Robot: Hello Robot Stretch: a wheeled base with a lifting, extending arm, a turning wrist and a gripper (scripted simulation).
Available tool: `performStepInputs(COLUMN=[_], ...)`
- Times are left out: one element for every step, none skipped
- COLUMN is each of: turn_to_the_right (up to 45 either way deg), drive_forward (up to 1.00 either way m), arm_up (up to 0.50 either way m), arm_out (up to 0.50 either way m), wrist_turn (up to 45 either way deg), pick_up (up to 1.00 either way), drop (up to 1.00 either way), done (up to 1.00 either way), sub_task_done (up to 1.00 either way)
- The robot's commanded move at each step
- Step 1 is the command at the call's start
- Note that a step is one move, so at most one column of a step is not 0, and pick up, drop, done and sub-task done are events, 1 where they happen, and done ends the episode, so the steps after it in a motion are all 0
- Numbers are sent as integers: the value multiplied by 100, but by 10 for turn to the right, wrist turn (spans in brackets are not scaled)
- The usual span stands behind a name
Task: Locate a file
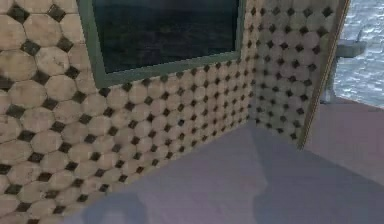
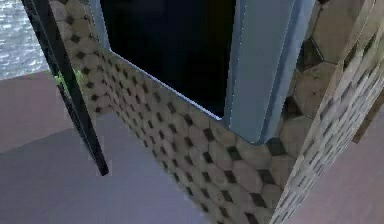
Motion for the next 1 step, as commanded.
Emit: performStepInputs(turn_to_the_right=[420], drive_forward=[0], arm_up=[0], arm_out=[0], wrist_turn=[0], pick_up=[0], drop=[0], done=[0], sub_task_done=[0])
